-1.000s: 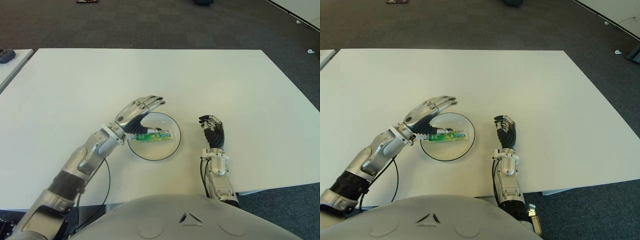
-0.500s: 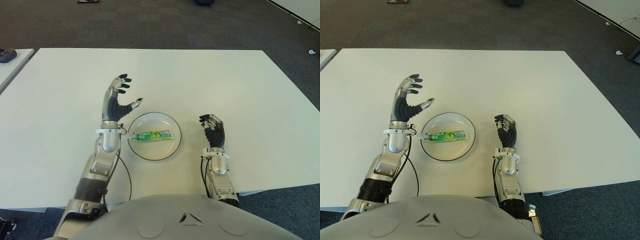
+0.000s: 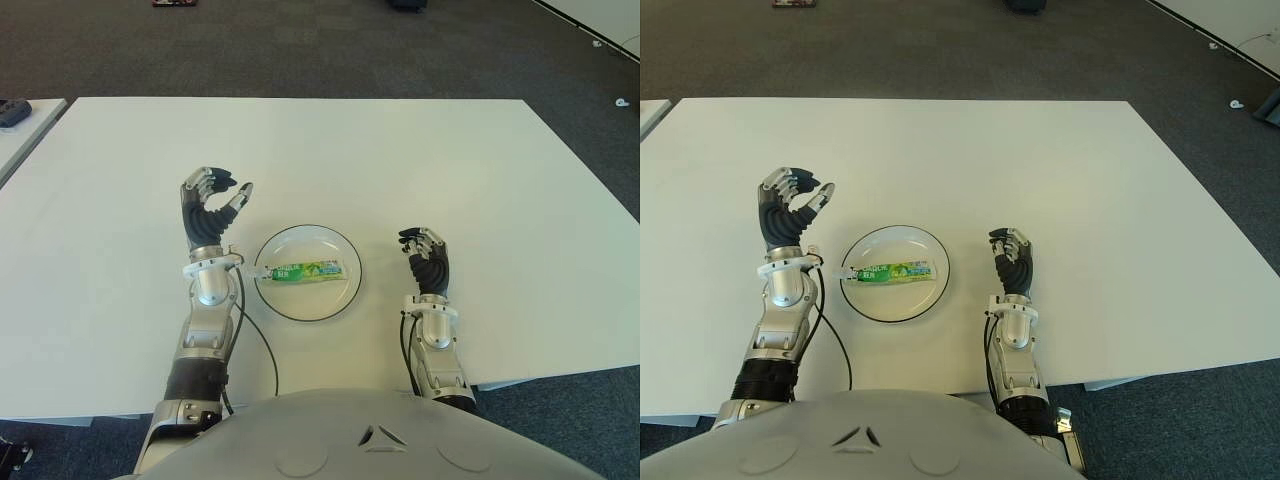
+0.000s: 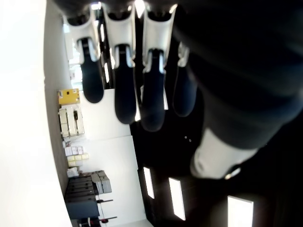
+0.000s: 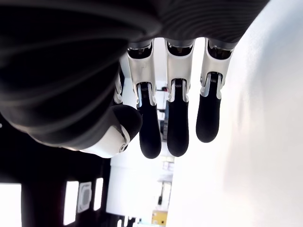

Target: Put the toothpaste on the table into the plate.

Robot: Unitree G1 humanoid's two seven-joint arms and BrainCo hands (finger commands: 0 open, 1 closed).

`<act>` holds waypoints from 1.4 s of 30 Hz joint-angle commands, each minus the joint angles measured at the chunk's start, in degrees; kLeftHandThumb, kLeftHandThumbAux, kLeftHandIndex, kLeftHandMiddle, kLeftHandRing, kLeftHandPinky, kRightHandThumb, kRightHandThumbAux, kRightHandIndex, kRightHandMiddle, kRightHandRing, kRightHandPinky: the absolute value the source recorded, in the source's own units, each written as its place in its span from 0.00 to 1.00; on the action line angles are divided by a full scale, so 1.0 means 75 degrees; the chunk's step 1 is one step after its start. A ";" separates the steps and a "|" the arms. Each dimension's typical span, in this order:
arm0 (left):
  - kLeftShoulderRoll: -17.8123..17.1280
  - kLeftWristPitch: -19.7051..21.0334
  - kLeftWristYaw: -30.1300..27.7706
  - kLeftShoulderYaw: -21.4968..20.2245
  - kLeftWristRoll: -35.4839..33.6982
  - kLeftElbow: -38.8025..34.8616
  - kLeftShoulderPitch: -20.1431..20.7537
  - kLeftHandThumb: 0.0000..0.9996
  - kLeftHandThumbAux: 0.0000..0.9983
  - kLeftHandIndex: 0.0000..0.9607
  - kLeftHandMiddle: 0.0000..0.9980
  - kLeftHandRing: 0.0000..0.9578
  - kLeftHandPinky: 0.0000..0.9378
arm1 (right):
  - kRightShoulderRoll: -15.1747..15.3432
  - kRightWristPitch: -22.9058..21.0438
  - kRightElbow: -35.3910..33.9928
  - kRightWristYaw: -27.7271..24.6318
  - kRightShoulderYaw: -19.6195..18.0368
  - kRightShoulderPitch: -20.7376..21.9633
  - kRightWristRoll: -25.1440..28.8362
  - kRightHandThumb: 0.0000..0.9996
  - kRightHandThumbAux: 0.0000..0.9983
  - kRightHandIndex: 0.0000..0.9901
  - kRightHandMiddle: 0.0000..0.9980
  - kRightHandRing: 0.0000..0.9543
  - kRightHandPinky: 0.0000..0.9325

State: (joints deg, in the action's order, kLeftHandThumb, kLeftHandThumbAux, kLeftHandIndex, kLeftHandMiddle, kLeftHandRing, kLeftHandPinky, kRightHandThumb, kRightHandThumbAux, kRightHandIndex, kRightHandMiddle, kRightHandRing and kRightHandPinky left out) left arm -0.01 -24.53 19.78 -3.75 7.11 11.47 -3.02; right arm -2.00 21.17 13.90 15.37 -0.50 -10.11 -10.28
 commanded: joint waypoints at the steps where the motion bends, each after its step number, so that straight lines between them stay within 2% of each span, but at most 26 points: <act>1: -0.0002 -0.0468 -0.0491 -0.0098 -0.0476 0.0747 0.0233 0.68 0.73 0.45 0.56 0.58 0.58 | -0.0049 0.0122 0.0146 0.0100 -0.0024 0.0171 -0.0002 0.70 0.73 0.43 0.46 0.47 0.49; 8: -0.0106 -0.0654 -0.1091 -0.0127 -0.0805 0.1229 0.0274 0.70 0.72 0.45 0.58 0.60 0.58 | -0.0070 0.0141 0.0149 0.0123 0.0021 0.0214 -0.0016 0.70 0.73 0.43 0.46 0.46 0.46; 20: -0.0412 -0.0719 -0.1368 -0.0006 -0.0404 0.1634 0.0161 0.71 0.72 0.45 0.59 0.61 0.59 | -0.0099 0.0056 0.0159 0.0063 0.0022 0.0297 0.0041 0.70 0.73 0.43 0.46 0.47 0.48; 27: -0.0585 -0.0470 -0.1499 0.0185 -0.0148 0.1560 0.0006 0.70 0.72 0.45 0.63 0.65 0.65 | -0.0069 0.0130 0.0249 0.0028 0.0014 0.0377 0.0056 0.70 0.73 0.43 0.47 0.48 0.48; 42: -0.0793 -0.0066 -0.1775 0.0400 0.0038 0.1169 -0.0508 0.70 0.72 0.45 0.64 0.66 0.65 | -0.0059 -0.0109 0.0147 0.0074 -0.0025 0.0452 -0.0008 0.70 0.73 0.43 0.46 0.46 0.46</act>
State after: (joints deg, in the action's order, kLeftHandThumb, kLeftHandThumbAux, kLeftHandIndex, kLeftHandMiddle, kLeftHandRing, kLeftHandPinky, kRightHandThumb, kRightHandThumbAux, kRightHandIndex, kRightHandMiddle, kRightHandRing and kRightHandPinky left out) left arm -5.33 -26.02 7.46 -1.10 6.77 20.66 -6.12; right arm -2.38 22.02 15.07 15.81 -0.47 -7.53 -10.37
